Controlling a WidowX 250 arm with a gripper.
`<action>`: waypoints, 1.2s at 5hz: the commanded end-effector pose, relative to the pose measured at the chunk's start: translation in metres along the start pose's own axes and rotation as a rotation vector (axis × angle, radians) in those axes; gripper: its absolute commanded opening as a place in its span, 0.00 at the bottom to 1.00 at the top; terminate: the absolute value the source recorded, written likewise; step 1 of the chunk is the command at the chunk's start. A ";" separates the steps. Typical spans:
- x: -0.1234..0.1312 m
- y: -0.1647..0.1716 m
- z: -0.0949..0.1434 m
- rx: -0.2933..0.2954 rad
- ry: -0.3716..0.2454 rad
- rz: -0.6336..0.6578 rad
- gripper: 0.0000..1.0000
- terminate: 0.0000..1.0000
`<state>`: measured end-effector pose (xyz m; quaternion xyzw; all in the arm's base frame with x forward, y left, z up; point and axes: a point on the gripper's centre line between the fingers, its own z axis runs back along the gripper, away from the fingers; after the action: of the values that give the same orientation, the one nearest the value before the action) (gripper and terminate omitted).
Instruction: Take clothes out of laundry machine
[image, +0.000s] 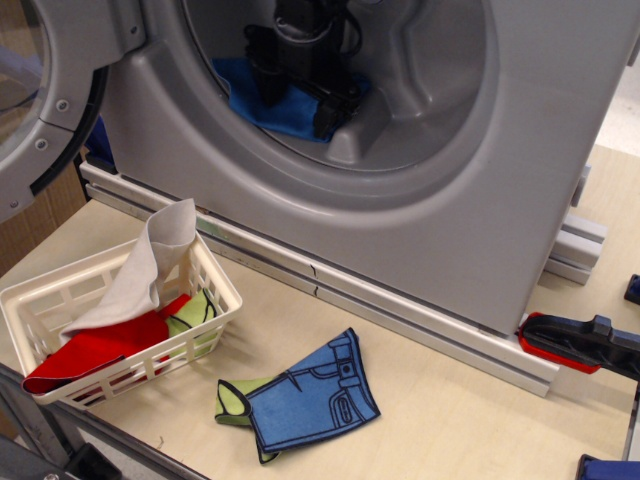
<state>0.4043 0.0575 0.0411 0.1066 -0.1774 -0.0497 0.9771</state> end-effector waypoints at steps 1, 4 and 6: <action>-0.001 0.003 0.004 0.095 0.031 0.021 0.00 0.00; -0.029 0.011 0.028 0.230 0.032 0.116 0.00 0.00; -0.060 -0.003 0.076 0.275 0.052 0.215 0.00 0.00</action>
<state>0.3150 0.0507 0.0719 0.2204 -0.1373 0.0831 0.9621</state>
